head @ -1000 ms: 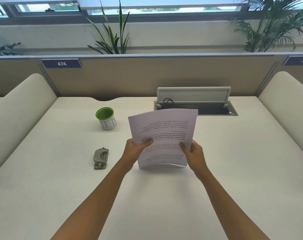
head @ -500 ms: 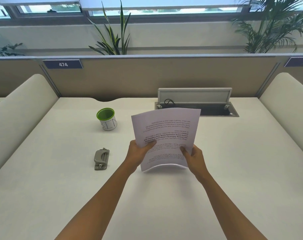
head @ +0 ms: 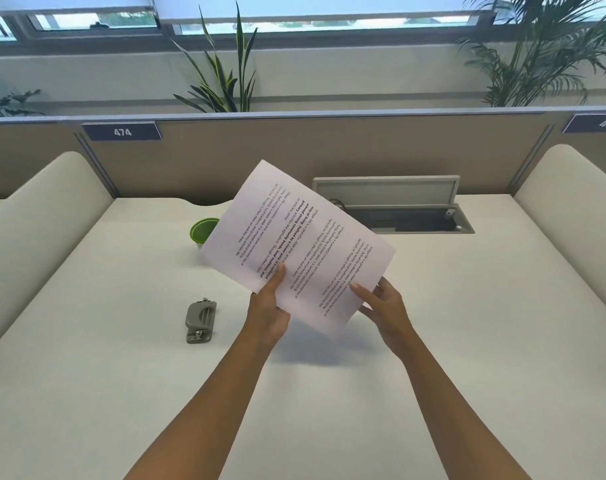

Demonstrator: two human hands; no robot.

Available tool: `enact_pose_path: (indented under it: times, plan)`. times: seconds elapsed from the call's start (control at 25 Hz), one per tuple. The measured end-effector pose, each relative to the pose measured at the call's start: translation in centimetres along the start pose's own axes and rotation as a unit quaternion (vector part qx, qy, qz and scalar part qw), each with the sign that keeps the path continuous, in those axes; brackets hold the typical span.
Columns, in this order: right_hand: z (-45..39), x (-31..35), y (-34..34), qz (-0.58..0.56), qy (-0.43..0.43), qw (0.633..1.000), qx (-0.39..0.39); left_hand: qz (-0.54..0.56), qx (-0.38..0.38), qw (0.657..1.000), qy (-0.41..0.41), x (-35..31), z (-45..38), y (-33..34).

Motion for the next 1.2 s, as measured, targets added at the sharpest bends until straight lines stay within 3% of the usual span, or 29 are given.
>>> enact_pose_path:
  times: [0.16,0.36,0.56,0.72,0.8,0.88,1.04,1.2]
  plan:
    - [-0.2,-0.5,1.3,-0.016,-0.006,1.0,0.006,-0.013,-0.004,1.0,-0.012,0.9,0.4,-0.1]
    - [-0.4,-0.5,-0.6,0.043,0.013,0.999,-0.02,0.018,0.003,0.998,-0.056,-1.1,0.5,-2.0]
    - [0.4,0.2,-4.1,0.108,0.072,0.99,0.057,0.08,0.063,0.979,-0.176,-4.5,0.7,-6.7]
    - [0.7,0.7,-5.3,0.175,0.114,0.97,0.122,-0.077,0.083,0.96,-0.254,-5.2,0.8,-8.0]
    - [0.6,0.7,-5.3,0.189,0.122,0.967,0.123,-0.236,0.07,0.939,-0.241,-4.5,0.6,-7.9]
    - [0.6,0.5,-5.1,0.184,0.12,0.971,0.097,-0.323,0.05,0.922,-0.206,-3.7,0.5,-7.6]
    - [0.5,-0.3,-5.1,0.165,0.099,0.98,0.04,-0.351,-0.003,0.925,-0.143,-2.6,0.0,-7.3]
    - [0.4,-0.9,-5.4,0.164,0.089,0.982,0.001,-0.366,-0.007,0.918,-0.151,-2.0,-0.4,-7.2]
Point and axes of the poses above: each hand's wrist, its own z-axis away from the middle knuckle, its own y-axis out of the palm, x = y × z, the point moved 1 cm from there along -z, towards the middle knuckle, and after that the axes turned 2 degrees about y, right-handed, at the moved point
